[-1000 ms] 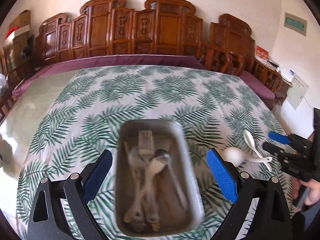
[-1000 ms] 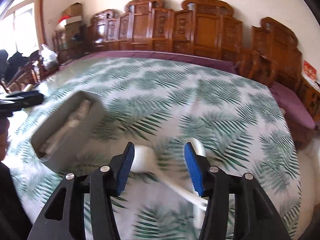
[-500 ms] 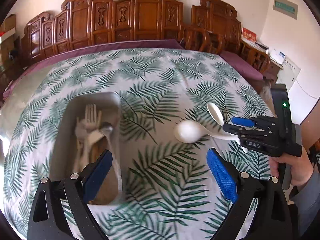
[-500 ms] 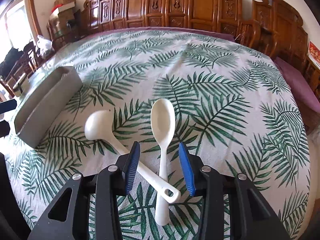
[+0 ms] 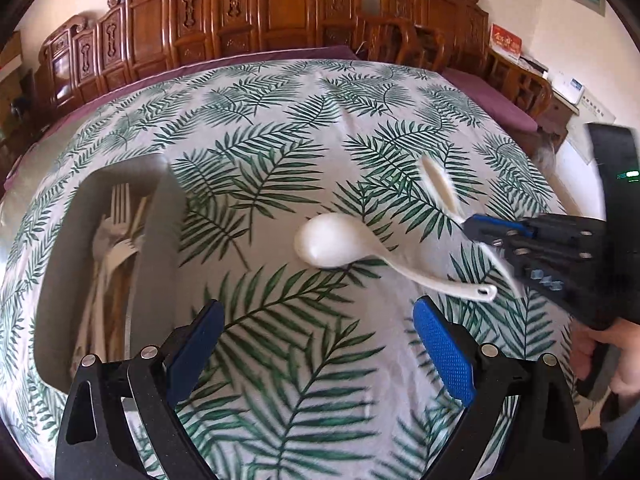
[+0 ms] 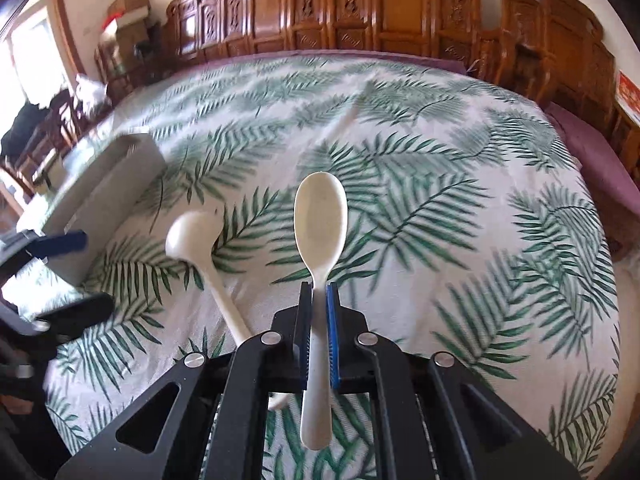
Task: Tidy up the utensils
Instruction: 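Grasp the white plastic ladle by its handle with the left gripper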
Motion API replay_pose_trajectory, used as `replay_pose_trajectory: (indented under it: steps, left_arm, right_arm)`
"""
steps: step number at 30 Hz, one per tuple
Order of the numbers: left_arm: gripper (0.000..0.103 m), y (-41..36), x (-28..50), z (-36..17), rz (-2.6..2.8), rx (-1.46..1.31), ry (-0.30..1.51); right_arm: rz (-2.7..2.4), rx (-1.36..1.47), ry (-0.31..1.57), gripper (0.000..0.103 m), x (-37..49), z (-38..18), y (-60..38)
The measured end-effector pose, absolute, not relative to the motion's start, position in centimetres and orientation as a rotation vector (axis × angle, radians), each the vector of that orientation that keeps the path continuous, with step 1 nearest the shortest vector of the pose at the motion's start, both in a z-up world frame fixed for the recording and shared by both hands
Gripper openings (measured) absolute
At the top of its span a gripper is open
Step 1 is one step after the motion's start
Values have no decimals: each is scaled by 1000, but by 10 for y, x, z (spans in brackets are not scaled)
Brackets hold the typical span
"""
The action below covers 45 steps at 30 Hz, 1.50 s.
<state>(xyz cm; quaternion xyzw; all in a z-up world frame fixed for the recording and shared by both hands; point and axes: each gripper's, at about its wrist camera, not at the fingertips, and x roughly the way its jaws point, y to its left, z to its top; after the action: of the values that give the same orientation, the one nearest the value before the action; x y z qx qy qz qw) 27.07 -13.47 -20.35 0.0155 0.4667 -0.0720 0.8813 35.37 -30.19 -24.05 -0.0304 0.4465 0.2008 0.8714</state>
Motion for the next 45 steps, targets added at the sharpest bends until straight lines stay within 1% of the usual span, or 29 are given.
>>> replay_pose_trajectory:
  steps: [10, 13, 15, 19, 21, 24, 30, 37, 45]
  left_arm:
    - [91, -173, 309, -231, -133, 6, 1046]
    - [91, -182, 315, -236, -117, 36, 1043]
    - [84, -185, 322, -241, -90, 61, 1051]
    - [78, -181, 329, -244, -62, 90, 1049]
    - [70, -177, 329, -243, -62, 99, 1042]
    - [63, -169, 330, -241, -58, 100, 1033]
    - [54, -164, 339, -242, -92, 79, 1024]
    - [52, -173, 333, -241, -135, 120, 1018]
    - [54, -177, 321, -241, -137, 99, 1049]
  right_arm:
    - [361, 2, 936, 9, 360, -242, -331]
    - [360, 27, 930, 9, 361, -241, -336]
    - [359, 37, 931, 9, 363, -241, -337]
    - [359, 46, 933, 9, 364, -242, -338]
    - [362, 50, 934, 9, 364, -241, -338]
    - [370, 50, 933, 9, 364, -241, -335]
    - [379, 28, 941, 9, 363, -243, -327]
    - [382, 24, 945, 9, 365, -245, -323]
    - [390, 19, 946, 9, 365, -245, -320]
